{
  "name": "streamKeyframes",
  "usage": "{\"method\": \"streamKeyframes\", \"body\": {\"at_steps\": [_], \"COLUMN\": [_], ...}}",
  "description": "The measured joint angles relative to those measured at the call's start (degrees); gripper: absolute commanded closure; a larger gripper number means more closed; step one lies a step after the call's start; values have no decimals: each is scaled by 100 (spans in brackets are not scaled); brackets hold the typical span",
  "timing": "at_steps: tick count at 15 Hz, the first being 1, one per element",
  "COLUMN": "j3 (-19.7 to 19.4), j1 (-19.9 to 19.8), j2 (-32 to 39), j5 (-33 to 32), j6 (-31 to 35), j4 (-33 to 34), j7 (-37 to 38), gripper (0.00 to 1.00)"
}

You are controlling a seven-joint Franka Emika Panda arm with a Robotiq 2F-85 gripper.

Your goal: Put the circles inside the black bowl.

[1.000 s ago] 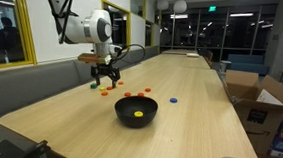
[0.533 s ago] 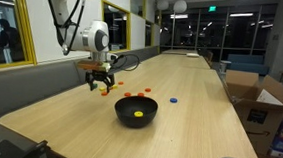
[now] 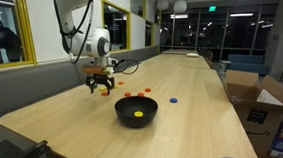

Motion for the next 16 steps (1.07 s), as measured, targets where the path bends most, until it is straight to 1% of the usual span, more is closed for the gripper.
{"method": "streamKeyframes", "body": {"at_steps": [7, 16], "j3": [-8, -48], "j1": [100, 90], "j2": [337, 498], "j5": [-51, -80], "j6": [-312, -622], "j4": [421, 921], "j7": [-406, -756], "gripper": [0, 0]}}
